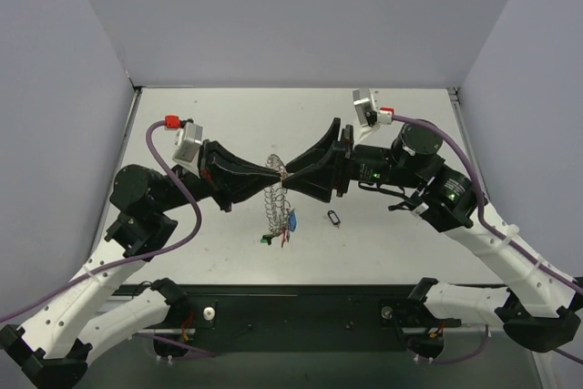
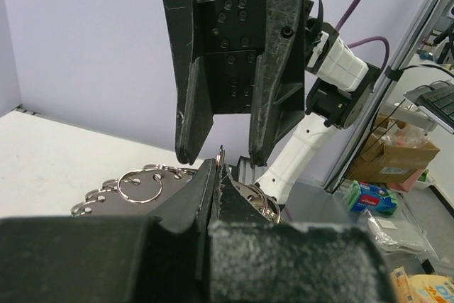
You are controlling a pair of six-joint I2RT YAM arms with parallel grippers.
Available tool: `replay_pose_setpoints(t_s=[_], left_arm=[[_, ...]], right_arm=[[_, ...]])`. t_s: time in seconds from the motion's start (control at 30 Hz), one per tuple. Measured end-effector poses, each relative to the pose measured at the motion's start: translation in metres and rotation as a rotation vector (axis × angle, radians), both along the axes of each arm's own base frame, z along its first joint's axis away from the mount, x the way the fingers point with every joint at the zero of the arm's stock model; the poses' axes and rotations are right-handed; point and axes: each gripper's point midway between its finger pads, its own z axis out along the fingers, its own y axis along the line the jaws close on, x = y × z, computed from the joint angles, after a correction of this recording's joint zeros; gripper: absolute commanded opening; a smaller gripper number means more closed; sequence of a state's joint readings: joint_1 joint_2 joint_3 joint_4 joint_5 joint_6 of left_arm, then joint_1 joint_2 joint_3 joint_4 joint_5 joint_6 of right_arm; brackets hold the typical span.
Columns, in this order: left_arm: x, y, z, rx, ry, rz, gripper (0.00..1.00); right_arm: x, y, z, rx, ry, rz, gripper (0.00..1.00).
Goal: Put the keys on the keyring
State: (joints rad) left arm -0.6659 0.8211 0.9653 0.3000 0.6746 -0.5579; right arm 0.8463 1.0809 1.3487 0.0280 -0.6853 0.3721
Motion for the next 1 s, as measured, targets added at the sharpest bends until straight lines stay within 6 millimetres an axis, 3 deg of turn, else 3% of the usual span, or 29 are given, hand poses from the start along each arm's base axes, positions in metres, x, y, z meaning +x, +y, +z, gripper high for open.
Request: replay_pose_setpoints(t_s=[0.1, 0.2, 0.23, 0.27, 0.47, 0.5, 0.63, 1.0], left_arm=[[-0.001, -0.002, 0.0, -0.002, 0.003, -0.017, 0.0], [-0.001, -0.003, -0.001, 0.002, 0.012, -0.027, 0.0], [-0.001, -0.004, -0.001, 0.002, 0.014, -0.029, 0.0], [-0.001, -0.004, -0.002, 0.004, 0.015, -0.031, 0.0], [-0.002, -0.004, -0.003, 0.02, 0.023, -0.039, 0.0], [-0.002, -0.004, -0.003, 0.031, 0.023, -0.041, 0.09], [-0.002, -0.007, -0.003, 0.094, 0.021, -0.058, 0.18], [0.0, -0.01, -0.018, 0.224, 0.013, -0.075, 0.28]], right_arm=[[0.001, 0.004, 0.0, 0.006, 0.009, 0.012, 0.31], [0.002, 0.007, -0.001, 0.009, 0.019, 0.017, 0.16], [0.002, 0.008, -0.002, 0.008, 0.022, 0.018, 0.04], [0.002, 0.008, -0.003, 0.007, 0.027, 0.02, 0.0], [0.0, 0.007, -0.002, 0.006, 0.014, 0.027, 0.0], [0.0, 0.006, -0.002, 0.005, 0.013, 0.027, 0.0], [-0.001, 0.005, -0.003, -0.001, 0.003, 0.027, 0.0], [-0.005, 0.002, -0.014, -0.046, 0.027, 0.038, 0.0]])
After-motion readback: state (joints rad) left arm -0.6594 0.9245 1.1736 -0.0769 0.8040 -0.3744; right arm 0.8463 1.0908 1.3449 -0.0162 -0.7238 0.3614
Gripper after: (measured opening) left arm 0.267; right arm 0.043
